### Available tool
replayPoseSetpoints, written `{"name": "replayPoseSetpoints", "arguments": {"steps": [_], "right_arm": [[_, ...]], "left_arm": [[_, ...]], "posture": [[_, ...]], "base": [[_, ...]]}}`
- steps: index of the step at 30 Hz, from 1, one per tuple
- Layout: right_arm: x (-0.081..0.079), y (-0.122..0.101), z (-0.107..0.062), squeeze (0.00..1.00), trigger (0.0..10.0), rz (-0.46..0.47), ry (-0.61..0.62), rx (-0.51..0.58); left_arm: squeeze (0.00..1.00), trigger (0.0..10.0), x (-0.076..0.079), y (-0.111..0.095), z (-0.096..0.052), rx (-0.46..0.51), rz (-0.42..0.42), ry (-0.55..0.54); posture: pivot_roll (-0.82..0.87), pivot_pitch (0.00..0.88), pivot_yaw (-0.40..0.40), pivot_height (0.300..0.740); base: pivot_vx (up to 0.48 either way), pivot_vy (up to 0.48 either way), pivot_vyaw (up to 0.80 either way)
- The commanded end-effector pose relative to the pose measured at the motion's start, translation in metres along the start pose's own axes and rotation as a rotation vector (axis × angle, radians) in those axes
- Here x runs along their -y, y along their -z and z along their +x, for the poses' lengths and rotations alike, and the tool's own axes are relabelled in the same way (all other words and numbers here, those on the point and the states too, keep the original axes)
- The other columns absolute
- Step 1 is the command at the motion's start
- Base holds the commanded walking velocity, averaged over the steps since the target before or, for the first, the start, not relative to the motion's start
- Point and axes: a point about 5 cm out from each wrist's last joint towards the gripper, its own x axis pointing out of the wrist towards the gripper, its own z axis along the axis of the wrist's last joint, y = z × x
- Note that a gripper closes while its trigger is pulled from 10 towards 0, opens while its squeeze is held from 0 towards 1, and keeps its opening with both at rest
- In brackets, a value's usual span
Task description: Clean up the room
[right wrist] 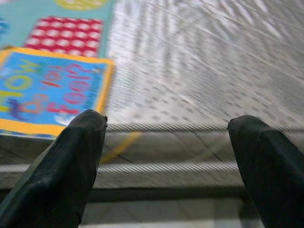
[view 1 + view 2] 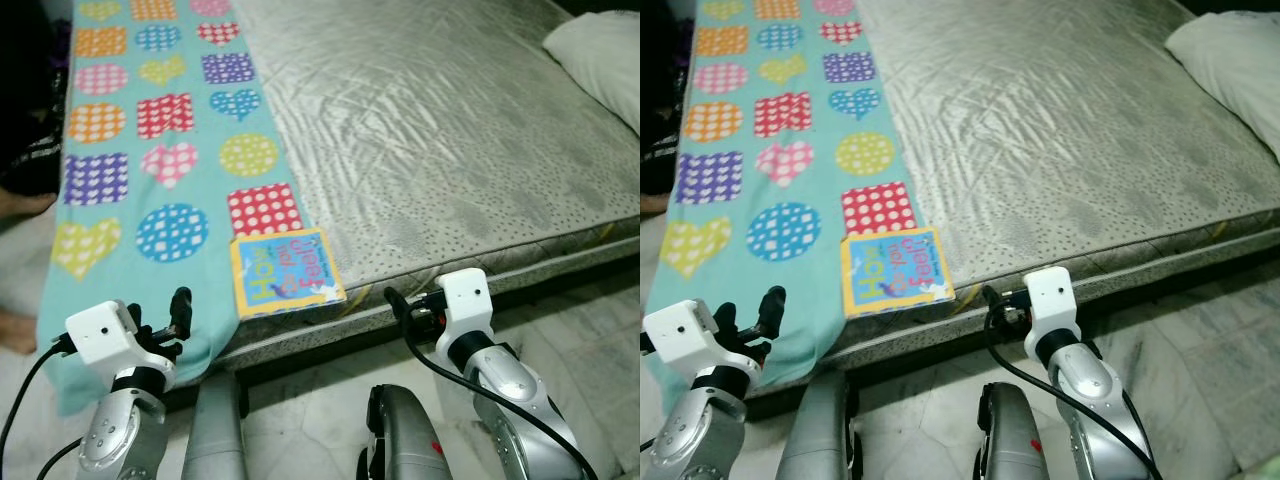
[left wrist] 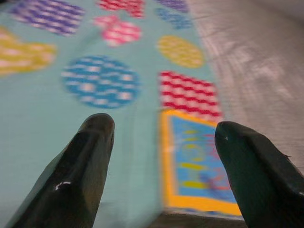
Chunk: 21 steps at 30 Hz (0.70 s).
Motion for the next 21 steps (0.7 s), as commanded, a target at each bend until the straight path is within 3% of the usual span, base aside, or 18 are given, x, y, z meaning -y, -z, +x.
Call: {"name": "replayPoseSetpoints", "arguments": {"steps": [1,8,17,21], "right_arm": [[0.0,-0.0007,0.0009,0.0,10.0,-0.006,-0.001,0.003],[0.0002,-0.0006,0.0022,0.0,10.0,-0.008,0.0,0.007],[0.0008,0.001,0.002,0.0,10.0,-0.013,0.003,0.006],[0.0008,0.0011,0.0009,0.0,10.0,-0.014,0.0,0.005]], "left_arm": [[0.0,10.0,-0.0035,-0.0004,-0.0023,0.001,0.007,-0.008],[0.0,10.0,-0.0027,0.0023,-0.0005,-0.016,0.0,-0.004],[0.0,10.0,-0.0047,0.0062,0.003,-0.03,0.001,-0.041],[0.0,10.0,-0.005,0.0065,0.0036,-0.032,0.001,-0.054]], "posture": [[-0.03,0.227,-0.038,0.585],[-0.03,0.22,-0.04,0.585],[-0.03,0.226,-0.04,0.585],[-0.04,0.231,-0.042,0.561]], "base": [[0.33,0.0,0.0],[0.304,0.0,0.0],[0.0,0.0,0.0],[0.0,0.0,0.0]]}}
